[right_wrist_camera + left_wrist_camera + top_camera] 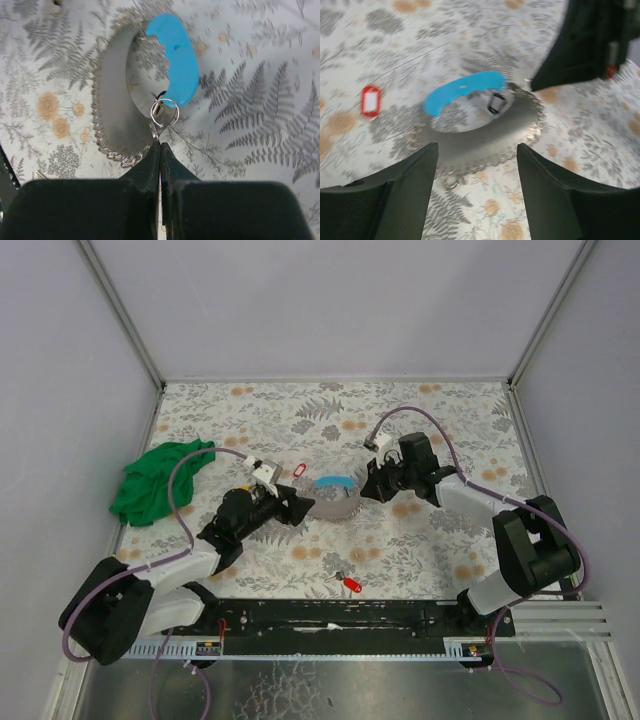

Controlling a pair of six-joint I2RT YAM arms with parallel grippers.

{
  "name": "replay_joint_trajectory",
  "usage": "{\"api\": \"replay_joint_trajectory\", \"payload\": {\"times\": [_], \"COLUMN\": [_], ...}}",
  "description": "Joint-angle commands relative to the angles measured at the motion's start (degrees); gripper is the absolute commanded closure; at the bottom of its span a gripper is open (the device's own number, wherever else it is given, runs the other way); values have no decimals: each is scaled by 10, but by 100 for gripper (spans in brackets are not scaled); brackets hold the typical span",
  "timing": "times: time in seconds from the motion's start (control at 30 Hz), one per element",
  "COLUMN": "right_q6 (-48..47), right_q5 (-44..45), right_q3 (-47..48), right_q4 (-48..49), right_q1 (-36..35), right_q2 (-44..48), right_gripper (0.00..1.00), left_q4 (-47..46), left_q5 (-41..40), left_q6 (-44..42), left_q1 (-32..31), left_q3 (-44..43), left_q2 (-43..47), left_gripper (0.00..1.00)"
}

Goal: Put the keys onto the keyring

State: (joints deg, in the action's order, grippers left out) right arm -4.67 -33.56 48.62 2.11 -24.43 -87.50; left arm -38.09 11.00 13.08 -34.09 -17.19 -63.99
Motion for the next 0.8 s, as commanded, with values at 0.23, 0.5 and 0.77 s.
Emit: {"api": "replay_joint_trajectory", "payload": {"times": [0.23,0.5,0.77], "right_q6": [80,61,62], "right_q5": [171,146,157], "right_q3": [-14,12,37], "right_q4": [-56,-26,15], "right_q1": [7,-61,-115], "right_q2": [38,55,0], "right_gripper": [68,56,55], "left_q4": [-66,3,21], "left_q5": [76,88,59], "left_q6": [122,133,142], "left_q1": [103,106,105], "left_q3": [-45,-116,-114], "left_q2": [-170,-268,-305], "left_gripper": [45,56,58]}}
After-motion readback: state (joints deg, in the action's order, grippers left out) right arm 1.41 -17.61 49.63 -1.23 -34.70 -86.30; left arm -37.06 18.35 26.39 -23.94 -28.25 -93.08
